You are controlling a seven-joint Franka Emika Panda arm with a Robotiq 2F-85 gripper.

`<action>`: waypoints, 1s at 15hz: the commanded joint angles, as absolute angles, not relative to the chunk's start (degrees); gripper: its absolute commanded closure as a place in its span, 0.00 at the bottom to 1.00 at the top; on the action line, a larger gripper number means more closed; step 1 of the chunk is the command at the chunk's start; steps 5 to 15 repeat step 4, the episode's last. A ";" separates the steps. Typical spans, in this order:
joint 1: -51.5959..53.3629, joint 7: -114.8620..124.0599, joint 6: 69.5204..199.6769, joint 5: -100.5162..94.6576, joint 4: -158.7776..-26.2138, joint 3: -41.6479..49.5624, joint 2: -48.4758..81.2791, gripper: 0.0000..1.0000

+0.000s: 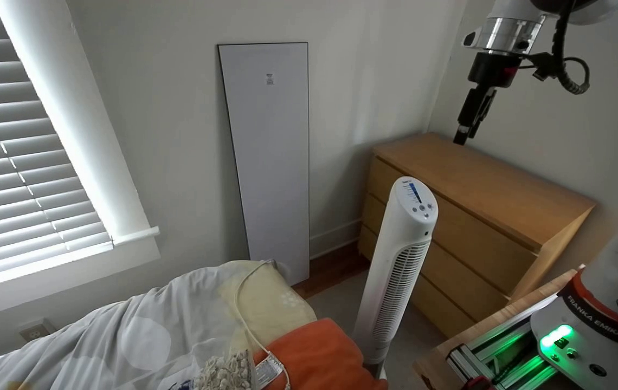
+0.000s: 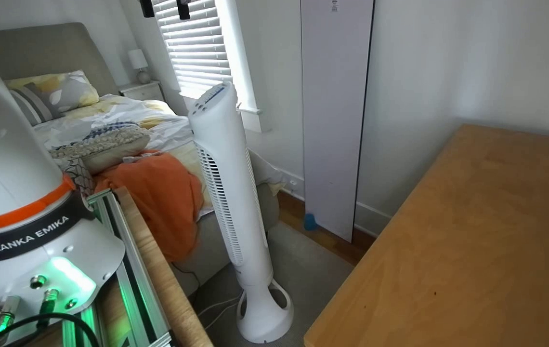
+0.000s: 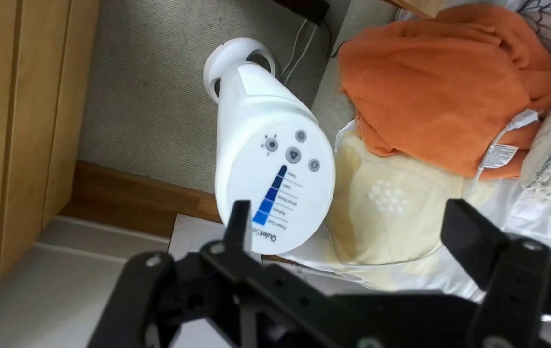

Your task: Push a button on the heater

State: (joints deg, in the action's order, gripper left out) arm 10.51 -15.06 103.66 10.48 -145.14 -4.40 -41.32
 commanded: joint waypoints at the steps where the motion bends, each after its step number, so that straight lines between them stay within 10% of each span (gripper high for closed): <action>1: 11.12 -14.53 103.62 10.02 -145.03 -3.97 -41.58 0.00; 15: 11.09 -14.39 103.65 9.90 -145.06 -4.00 -41.74 0.00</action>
